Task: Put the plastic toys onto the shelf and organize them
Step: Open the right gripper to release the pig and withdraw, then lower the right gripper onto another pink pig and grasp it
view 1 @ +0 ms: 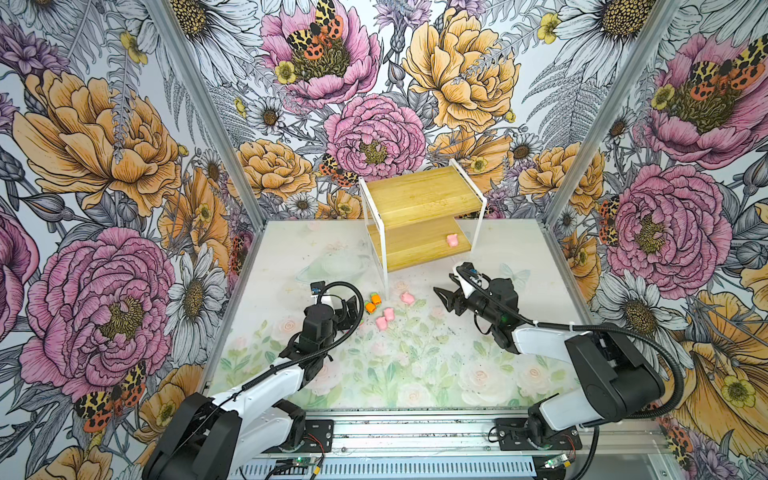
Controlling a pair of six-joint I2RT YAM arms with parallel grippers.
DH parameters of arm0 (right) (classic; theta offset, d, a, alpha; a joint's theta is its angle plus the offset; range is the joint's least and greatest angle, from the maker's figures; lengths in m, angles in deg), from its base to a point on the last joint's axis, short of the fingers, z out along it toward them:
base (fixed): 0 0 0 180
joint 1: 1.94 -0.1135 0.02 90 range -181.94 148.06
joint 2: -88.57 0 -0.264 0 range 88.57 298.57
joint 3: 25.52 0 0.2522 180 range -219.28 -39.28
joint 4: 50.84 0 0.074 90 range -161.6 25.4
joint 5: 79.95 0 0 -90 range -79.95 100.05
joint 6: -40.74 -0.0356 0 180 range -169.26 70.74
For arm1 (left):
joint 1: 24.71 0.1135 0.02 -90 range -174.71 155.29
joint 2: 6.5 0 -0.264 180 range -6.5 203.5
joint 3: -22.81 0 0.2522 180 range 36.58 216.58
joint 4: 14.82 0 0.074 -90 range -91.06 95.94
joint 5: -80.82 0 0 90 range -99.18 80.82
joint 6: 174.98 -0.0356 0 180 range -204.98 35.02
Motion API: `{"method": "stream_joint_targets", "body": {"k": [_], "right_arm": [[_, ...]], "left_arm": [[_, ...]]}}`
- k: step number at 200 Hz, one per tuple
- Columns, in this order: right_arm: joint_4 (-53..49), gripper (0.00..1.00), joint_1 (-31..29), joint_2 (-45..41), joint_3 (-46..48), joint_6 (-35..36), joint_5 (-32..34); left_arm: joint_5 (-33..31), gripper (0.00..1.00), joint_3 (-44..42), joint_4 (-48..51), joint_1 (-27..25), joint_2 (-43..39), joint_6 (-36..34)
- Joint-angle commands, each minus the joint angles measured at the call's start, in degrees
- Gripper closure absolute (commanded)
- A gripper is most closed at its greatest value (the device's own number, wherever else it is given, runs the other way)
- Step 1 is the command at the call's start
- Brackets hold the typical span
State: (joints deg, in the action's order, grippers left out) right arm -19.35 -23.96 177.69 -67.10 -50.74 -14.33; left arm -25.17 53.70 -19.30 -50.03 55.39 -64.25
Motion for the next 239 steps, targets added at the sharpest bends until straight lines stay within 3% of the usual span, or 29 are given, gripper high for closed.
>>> {"method": "stream_joint_targets", "body": {"k": [1,35,60,137,239], "right_arm": [[11.5,0.29,-1.9,6.5,1.4,-0.7,-4.7],[26.4,0.31,-3.0,18.4,1.1,-3.9,-4.7],[27.9,0.33,-3.1,24.3,-2.5,-4.1,-6.5],[25.4,0.38,-3.5,28.5,-9.3,-10.2,-7.8],[14.5,0.42,-6.3,29.6,-14.1,-8.6,-7.4]], "left_arm": [[1.1,0.01,1.0,-1.0,0.4,1.0,0.6],[1.6,0.01,0.6,-1.0,-0.1,1.0,1.5],[1.6,0.01,0.0,-0.9,-0.3,0.1,1.8],[0.3,0.01,0.7,1.2,-0.4,-1.3,0.9],[3.0,0.01,-0.2,-0.7,-0.4,0.3,0.1]]}}
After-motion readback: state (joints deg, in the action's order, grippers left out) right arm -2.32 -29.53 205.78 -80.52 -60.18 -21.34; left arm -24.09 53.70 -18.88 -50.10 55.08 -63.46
